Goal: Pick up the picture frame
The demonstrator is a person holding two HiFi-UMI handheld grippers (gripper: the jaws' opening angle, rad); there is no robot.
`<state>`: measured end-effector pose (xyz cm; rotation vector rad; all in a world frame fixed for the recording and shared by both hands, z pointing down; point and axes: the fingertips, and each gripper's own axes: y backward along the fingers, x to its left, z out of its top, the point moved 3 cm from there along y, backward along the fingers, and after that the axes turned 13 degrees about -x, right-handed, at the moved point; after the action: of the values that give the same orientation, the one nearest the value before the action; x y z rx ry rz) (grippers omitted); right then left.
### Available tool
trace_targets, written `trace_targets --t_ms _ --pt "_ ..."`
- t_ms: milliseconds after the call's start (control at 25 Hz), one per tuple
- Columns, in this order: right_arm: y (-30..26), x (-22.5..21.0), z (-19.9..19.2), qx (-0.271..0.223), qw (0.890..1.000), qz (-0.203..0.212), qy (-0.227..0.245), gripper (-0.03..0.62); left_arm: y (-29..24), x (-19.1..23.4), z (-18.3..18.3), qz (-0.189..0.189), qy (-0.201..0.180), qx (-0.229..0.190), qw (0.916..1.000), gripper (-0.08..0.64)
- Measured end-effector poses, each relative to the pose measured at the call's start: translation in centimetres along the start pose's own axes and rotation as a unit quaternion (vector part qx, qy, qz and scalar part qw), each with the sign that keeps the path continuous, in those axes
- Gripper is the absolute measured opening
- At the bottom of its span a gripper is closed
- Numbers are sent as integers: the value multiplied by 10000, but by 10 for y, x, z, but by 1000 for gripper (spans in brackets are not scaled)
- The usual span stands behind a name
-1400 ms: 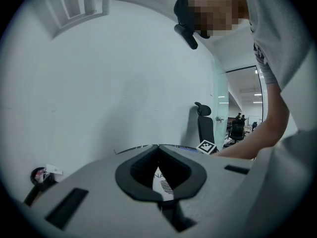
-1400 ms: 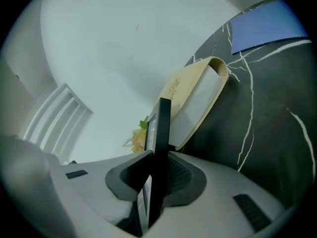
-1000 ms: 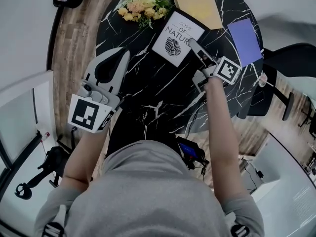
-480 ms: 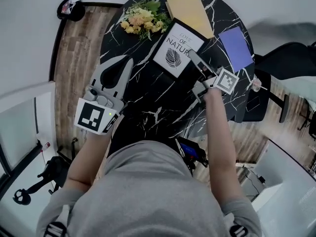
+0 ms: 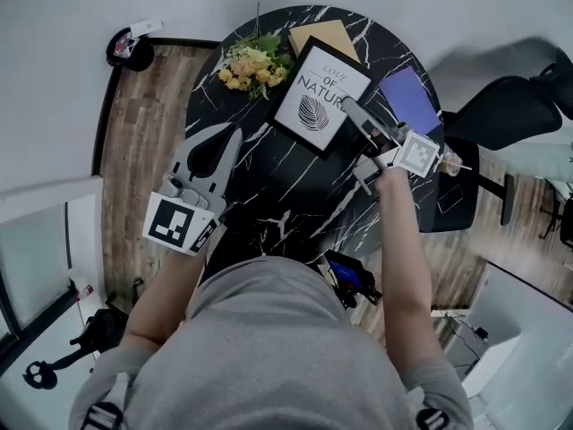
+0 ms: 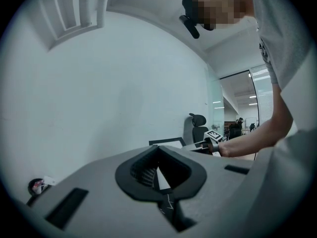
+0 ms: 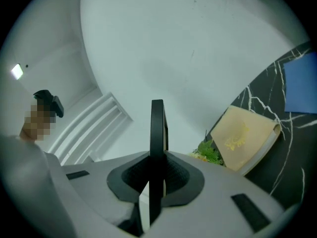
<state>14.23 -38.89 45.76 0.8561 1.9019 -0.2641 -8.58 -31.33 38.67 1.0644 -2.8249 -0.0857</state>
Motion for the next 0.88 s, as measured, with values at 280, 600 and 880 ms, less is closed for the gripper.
trace_targets --t_ms 280,600,880 --pt "-5 60 30 6 9972 653 367 61 9 -8 13 29 45 -130 9999 6" --pt "13 112 41 196 9913 1060 761 61 19 -19 28 30 -90 -261 9996 6" --pt "18 148 45 166 9865 1244 1048 61 24 -11 27 -27 -96 -330 9994 6"
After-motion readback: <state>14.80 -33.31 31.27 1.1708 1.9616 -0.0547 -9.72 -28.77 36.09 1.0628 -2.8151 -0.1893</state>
